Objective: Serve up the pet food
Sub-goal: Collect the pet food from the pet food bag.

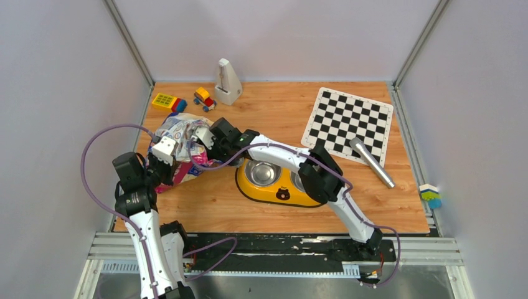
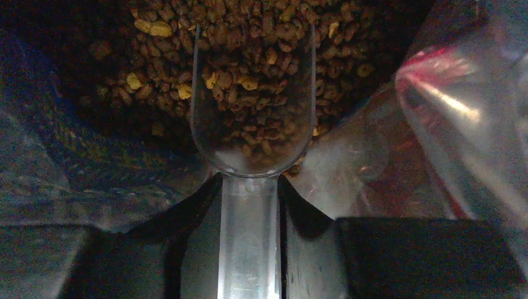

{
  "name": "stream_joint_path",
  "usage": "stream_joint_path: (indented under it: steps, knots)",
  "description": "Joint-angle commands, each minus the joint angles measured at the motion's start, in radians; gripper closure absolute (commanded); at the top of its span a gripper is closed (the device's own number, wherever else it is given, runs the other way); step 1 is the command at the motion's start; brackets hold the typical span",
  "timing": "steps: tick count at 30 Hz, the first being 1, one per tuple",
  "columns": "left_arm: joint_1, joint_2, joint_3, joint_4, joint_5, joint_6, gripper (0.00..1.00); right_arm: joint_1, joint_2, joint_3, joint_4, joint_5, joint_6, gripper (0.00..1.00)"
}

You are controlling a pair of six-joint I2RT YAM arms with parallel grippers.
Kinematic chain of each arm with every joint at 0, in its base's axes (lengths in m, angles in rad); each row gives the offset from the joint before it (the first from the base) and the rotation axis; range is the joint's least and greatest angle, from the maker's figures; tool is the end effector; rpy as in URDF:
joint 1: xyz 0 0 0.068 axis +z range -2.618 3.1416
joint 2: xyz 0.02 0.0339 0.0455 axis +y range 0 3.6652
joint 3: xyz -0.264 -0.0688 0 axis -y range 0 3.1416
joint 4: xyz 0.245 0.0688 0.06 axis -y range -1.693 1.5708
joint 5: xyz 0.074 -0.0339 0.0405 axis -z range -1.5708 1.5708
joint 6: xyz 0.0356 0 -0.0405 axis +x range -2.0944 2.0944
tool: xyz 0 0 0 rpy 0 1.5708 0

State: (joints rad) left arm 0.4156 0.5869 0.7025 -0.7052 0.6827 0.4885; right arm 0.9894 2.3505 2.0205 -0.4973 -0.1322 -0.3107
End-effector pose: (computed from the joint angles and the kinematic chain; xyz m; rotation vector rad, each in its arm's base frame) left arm 0.1198 0.0283 0.2911 0.4489 1.9705 -0.1713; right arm 0.2876 0.4462 0.1982 -1.5281 1.9057 0.4693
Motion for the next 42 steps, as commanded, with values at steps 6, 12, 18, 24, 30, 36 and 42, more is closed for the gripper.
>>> stream_joint_path:
  steps: [6, 12, 18, 24, 30, 36, 42]
  knots:
    - [-0.006, -0.041, 0.055, 0.167, 0.151, -0.041, 1.00, 0.018, -0.236, -0.109, 0.103, -0.063, 0.064, 1.00]
    - [-0.005, -0.042, 0.054, 0.180, 0.118, -0.057, 1.00, 0.017, -0.322, -0.179, 0.114, -0.066, 0.054, 1.00]
    - [-0.005, -0.043, 0.054, 0.183, 0.103, -0.062, 1.00, 0.005, -0.420, -0.297, 0.142, -0.080, 0.035, 1.00]
    - [-0.003, -0.045, 0.052, 0.185, 0.100, -0.062, 1.00, -0.023, -0.541, -0.416, 0.158, -0.087, -0.018, 1.00]
    - [0.000, -0.047, 0.055, 0.182, 0.117, -0.061, 1.00, -0.065, -0.604, -0.483, 0.163, -0.090, -0.052, 1.00]
    - [0.003, -0.046, 0.055, 0.176, 0.124, -0.056, 1.00, -0.096, -0.647, -0.518, 0.169, -0.118, -0.060, 1.00]
    - [0.003, -0.049, 0.053, 0.172, 0.122, -0.050, 1.00, -0.137, -0.751, -0.582, 0.166, -0.150, -0.088, 1.00]
